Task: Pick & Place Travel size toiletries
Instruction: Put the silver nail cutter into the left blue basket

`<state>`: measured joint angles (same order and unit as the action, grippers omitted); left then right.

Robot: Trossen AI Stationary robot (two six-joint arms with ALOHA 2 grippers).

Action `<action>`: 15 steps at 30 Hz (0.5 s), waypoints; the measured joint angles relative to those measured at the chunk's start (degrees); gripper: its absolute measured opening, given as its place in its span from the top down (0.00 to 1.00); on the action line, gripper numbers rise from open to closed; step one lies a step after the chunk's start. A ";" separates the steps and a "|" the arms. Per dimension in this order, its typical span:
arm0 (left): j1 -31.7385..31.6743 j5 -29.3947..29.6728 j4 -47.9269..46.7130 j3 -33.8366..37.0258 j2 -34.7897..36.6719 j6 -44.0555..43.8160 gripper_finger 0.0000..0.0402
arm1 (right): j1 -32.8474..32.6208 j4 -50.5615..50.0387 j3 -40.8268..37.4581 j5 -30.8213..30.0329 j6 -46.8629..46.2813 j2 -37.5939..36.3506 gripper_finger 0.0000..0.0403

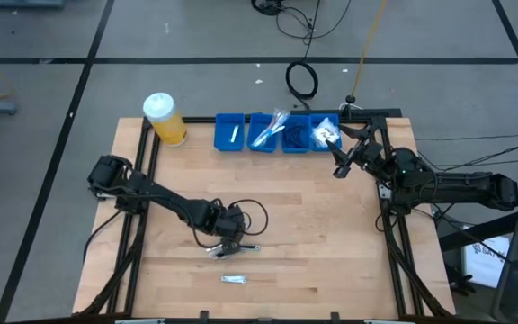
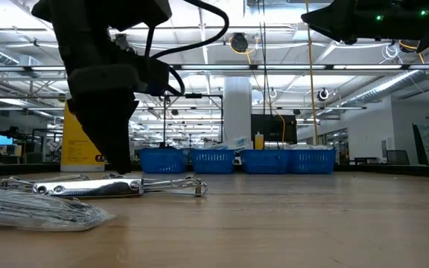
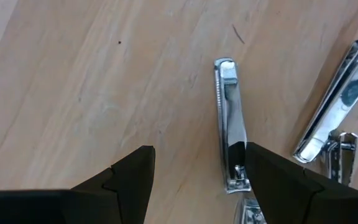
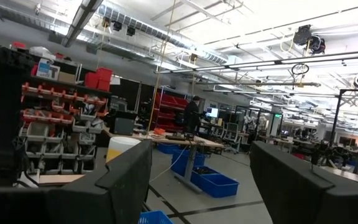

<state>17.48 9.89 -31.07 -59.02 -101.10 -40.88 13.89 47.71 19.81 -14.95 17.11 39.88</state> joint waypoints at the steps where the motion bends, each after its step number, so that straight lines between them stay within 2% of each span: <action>1: -0.01 0.02 -0.01 0.00 0.00 0.00 0.39 | 0.00 0.01 0.00 0.01 0.01 0.00 0.36; 7: 0.28 -0.53 1.08 0.00 -0.79 1.58 0.39 | 0.00 0.01 0.00 0.01 0.02 0.00 0.36; 10: 0.32 -3.23 2.72 0.00 -2.69 2.19 0.39 | 0.00 0.05 0.00 -0.01 0.03 -0.02 0.36; 15: 0.30 -3.85 3.26 -0.32 -5.72 2.74 0.39 | -0.02 0.01 0.00 0.00 0.03 -0.02 0.36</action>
<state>17.78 6.04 -27.81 -59.35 -106.82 -38.14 13.87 47.72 19.81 -14.95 17.15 39.86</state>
